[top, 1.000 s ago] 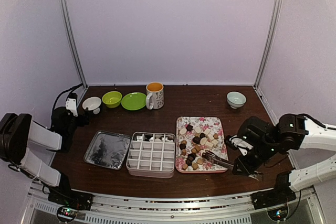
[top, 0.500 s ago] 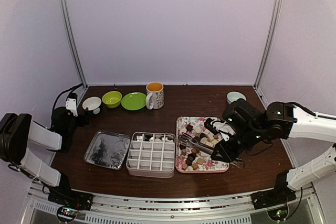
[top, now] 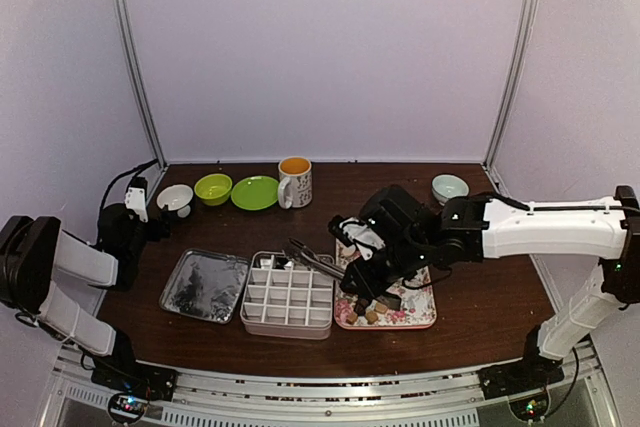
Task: Pack the chocolate
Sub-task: Place the fake chocolate in the empty pocket of the box.
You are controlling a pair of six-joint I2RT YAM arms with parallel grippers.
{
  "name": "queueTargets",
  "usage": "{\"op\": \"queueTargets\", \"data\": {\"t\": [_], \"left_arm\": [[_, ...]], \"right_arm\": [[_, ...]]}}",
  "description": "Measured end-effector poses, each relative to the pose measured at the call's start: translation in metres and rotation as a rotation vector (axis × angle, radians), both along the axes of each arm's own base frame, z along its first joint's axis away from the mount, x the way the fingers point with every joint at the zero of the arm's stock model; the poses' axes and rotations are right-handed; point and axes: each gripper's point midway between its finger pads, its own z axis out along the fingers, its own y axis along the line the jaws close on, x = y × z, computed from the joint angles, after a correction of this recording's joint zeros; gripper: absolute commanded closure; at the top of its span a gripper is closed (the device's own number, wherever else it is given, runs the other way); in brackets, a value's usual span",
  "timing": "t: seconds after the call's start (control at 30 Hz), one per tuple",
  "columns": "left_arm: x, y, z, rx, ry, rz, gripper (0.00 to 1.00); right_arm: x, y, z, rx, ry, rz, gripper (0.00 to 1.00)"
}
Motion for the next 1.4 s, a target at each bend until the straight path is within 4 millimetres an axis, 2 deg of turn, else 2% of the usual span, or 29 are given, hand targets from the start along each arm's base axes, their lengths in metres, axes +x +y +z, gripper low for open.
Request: {"op": "queueTargets", "data": {"t": [0.3, 0.5, 0.8, 0.97, 1.2, 1.4], "left_arm": [[0.000, 0.000, 0.000, 0.000, 0.000, 0.000, 0.02], [0.000, 0.000, 0.000, 0.000, 0.000, 0.000, 0.02], [0.000, 0.000, 0.000, 0.000, 0.000, 0.000, 0.02], [0.000, 0.000, 0.000, 0.000, 0.000, 0.000, 0.02], [0.000, 0.000, 0.000, 0.000, 0.000, 0.000, 0.02], [0.000, 0.000, 0.000, 0.000, 0.000, 0.000, 0.02]], "right_arm": [[0.014, 0.039, -0.001, 0.045, -0.024, 0.016, 0.80], [0.017, 0.056, -0.008, 0.051, -0.026, 0.026, 0.80], [0.023, 0.069, -0.027, 0.022, -0.018, 0.026, 0.78], [0.027, 0.072, -0.026, 0.015, -0.032, 0.019, 0.76], [0.031, 0.073, -0.022, 0.012, -0.055, 0.020, 0.67], [0.032, 0.073, -0.021, 0.010, -0.063, 0.019, 0.67]]}}
